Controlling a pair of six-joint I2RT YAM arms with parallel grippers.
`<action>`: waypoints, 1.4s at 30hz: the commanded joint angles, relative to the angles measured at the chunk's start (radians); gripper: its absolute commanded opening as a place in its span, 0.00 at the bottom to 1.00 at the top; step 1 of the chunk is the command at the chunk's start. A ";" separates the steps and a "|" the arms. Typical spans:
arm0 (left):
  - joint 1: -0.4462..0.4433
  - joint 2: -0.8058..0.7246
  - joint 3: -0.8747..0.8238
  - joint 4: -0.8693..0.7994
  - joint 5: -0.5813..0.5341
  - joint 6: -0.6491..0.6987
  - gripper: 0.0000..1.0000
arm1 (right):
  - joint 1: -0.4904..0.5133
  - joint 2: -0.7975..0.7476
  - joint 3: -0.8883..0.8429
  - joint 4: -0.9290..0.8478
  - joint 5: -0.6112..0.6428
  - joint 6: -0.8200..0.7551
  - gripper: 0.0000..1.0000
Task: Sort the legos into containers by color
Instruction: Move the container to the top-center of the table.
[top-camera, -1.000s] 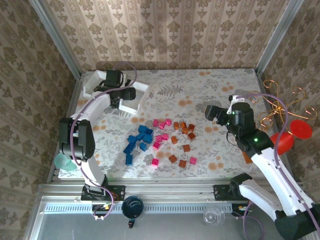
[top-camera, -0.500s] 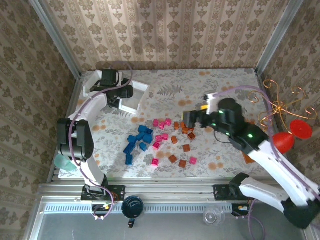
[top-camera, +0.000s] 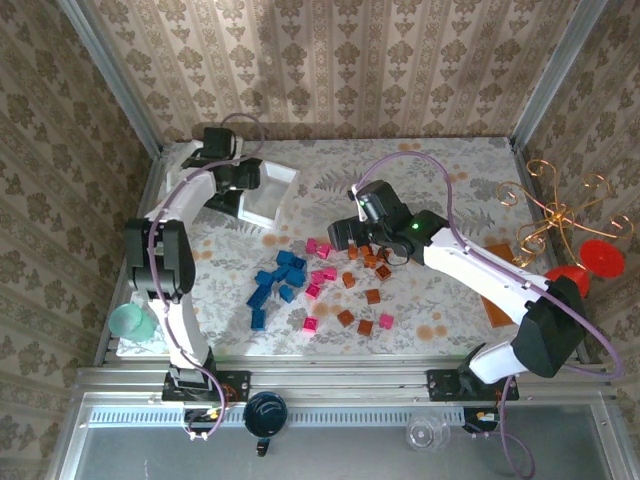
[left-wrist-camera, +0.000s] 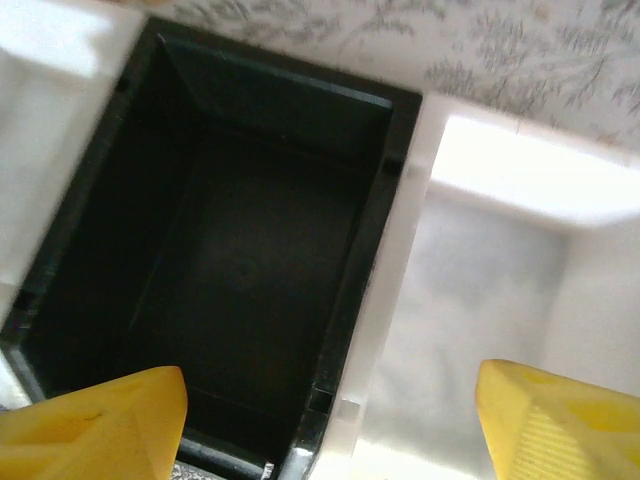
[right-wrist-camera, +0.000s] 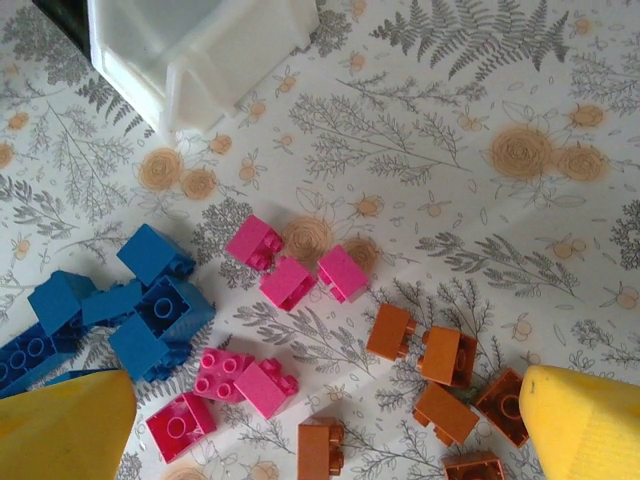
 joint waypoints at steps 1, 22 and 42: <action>-0.025 0.070 0.067 -0.039 -0.016 0.077 0.76 | -0.006 0.022 0.027 -0.007 0.034 -0.009 1.00; -0.114 0.384 0.485 -0.279 -0.099 0.065 0.34 | -0.071 -0.049 -0.105 0.048 0.038 0.030 1.00; -0.332 0.542 0.777 -0.420 0.010 -0.313 0.00 | -0.137 -0.200 -0.256 0.082 0.037 0.061 1.00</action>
